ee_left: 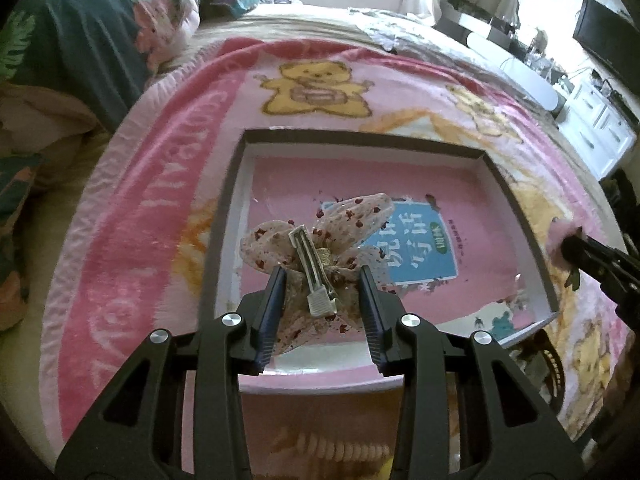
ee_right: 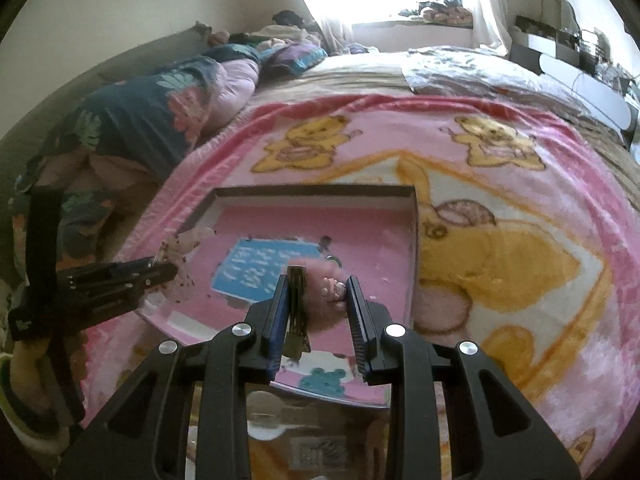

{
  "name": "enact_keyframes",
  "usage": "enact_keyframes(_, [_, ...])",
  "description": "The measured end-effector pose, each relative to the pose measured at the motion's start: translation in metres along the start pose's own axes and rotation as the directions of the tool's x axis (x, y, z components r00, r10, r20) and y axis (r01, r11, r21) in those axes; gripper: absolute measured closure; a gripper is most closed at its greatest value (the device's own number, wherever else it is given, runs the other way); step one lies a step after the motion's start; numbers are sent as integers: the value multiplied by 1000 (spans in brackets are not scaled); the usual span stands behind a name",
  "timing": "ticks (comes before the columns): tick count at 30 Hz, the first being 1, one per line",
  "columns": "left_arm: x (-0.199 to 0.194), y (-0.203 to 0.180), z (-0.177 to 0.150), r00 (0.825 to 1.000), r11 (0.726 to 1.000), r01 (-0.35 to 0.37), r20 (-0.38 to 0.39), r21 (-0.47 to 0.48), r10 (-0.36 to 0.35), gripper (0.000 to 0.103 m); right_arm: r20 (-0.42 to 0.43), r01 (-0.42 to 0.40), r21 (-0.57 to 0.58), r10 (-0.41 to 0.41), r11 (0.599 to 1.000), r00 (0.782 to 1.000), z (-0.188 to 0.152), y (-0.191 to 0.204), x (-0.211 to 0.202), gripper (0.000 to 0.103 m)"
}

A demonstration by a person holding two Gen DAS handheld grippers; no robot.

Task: Organize jewelry
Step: 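Lift both held clips and carry them over the brown box, then open both grippers to drop the clips inside the box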

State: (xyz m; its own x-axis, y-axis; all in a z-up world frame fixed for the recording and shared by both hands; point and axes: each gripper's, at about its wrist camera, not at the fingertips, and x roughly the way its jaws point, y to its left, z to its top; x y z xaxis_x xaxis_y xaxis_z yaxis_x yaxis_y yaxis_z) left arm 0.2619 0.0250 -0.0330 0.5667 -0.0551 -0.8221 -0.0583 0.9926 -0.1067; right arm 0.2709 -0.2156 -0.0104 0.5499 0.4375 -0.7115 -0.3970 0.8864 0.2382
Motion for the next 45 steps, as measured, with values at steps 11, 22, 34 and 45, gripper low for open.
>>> enact_keyframes(11, [18,-4,-9,999,999,-26,-37,19,27,56,-74,43,6,-43,999,996,-13,-12,31,75])
enact_keyframes(22, [-6,0,-10,999,999,-40,4,5,40,28,-23,68,14,-68,998,997,-13,-10,20,25])
enact_keyframes(34, [-52,-9,-11,997,1000,-28,78,11,27,14,137,74,-9,-72,997,988,-1,2,-44,13])
enact_keyframes(45, [-95,-17,-22,989,999,0,145,34,-5,11,215,55,-27,-48,998,976,-10,24,-96,7])
